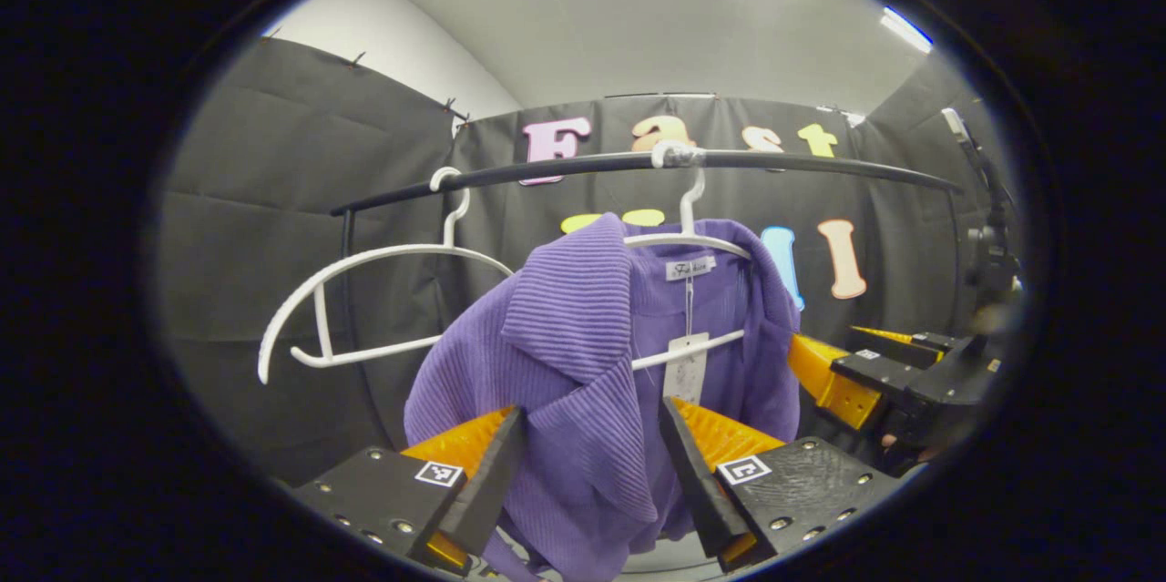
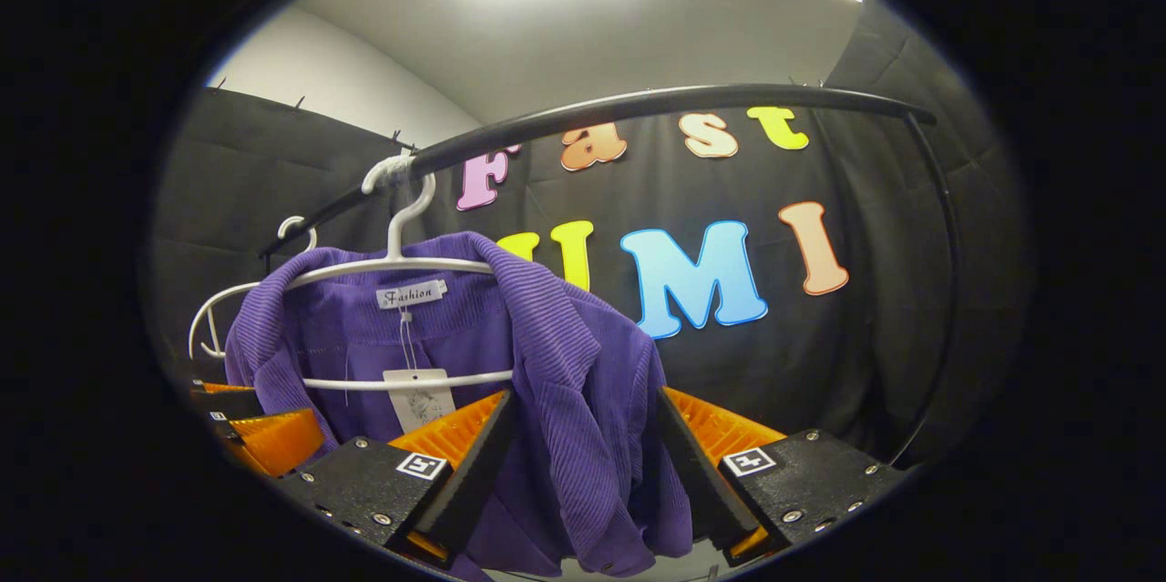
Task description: Grasp the clothes on the hanger with both hands and then place them into the laundry hamper below.
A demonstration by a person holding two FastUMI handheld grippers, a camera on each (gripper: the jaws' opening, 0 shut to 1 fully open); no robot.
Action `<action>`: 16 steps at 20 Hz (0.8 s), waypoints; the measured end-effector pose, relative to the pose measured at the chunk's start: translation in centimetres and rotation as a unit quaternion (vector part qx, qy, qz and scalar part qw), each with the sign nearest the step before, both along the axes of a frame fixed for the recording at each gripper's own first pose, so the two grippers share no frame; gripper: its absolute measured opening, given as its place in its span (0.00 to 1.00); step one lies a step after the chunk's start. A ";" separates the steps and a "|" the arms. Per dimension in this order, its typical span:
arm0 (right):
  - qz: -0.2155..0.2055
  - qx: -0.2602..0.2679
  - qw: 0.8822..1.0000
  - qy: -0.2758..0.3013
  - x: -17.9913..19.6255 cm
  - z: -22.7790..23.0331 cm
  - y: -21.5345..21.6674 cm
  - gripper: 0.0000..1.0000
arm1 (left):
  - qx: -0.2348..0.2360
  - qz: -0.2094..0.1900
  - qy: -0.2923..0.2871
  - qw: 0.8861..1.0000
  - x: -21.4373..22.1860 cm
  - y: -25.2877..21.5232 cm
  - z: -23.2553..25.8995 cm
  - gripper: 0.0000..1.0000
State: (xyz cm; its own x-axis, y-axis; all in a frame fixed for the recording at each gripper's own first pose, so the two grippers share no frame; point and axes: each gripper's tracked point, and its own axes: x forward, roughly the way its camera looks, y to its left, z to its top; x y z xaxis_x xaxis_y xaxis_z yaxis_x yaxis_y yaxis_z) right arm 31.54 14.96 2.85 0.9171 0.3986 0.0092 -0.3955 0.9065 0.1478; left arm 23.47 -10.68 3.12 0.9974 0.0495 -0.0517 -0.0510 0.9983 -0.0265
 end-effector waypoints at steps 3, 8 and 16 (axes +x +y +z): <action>0.014 -0.006 1.000 0.013 1.2 -1.6 1.6 0.94 | 0.008 0.017 -0.003 1.000 0.7 0.1 -0.2 0.91; 0.028 -0.002 0.999 0.016 2.6 -2.3 3.5 0.85 | 0.028 0.049 -0.008 0.998 1.2 0.6 -0.8 0.85; 0.014 0.001 1.000 0.008 3.3 -1.9 3.5 0.16 | 0.052 0.053 -0.008 0.997 1.3 1.4 -1.3 0.48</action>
